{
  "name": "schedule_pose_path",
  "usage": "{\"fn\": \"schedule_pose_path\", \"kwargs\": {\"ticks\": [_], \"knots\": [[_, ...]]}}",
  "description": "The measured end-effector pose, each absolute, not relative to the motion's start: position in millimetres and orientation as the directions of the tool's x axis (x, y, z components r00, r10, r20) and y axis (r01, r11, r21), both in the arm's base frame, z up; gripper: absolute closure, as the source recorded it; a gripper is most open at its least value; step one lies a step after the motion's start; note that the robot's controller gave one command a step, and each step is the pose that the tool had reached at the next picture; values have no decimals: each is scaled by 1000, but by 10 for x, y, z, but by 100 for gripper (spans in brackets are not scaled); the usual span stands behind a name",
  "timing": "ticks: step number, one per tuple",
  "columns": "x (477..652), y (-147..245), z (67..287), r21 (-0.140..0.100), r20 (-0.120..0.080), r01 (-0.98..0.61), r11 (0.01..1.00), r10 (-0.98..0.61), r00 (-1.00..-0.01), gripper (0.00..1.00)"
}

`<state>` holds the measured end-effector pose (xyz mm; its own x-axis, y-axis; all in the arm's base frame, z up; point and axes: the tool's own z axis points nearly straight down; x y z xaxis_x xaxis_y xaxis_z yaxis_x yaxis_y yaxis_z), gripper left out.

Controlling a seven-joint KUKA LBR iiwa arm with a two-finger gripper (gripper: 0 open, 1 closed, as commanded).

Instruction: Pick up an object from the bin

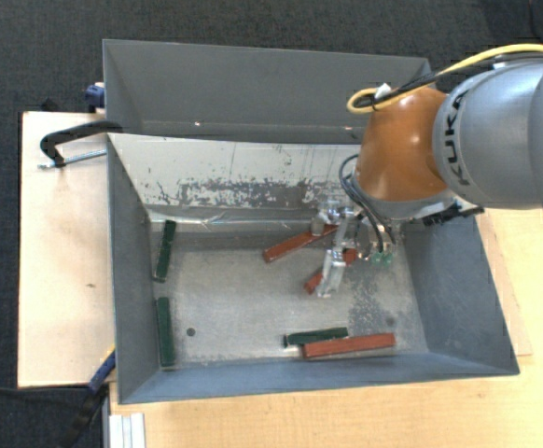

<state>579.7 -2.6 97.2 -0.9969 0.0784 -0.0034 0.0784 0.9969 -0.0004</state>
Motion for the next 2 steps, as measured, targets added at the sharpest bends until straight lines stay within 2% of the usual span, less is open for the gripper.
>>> {"fn": "schedule_pose_path", "kwargs": {"ticks": [1,2], "knots": [[6014,263,913,6,-10,58,998,58,-998,0],[5967,-143,763,3,-8,220,976,220,-976,100]]}}
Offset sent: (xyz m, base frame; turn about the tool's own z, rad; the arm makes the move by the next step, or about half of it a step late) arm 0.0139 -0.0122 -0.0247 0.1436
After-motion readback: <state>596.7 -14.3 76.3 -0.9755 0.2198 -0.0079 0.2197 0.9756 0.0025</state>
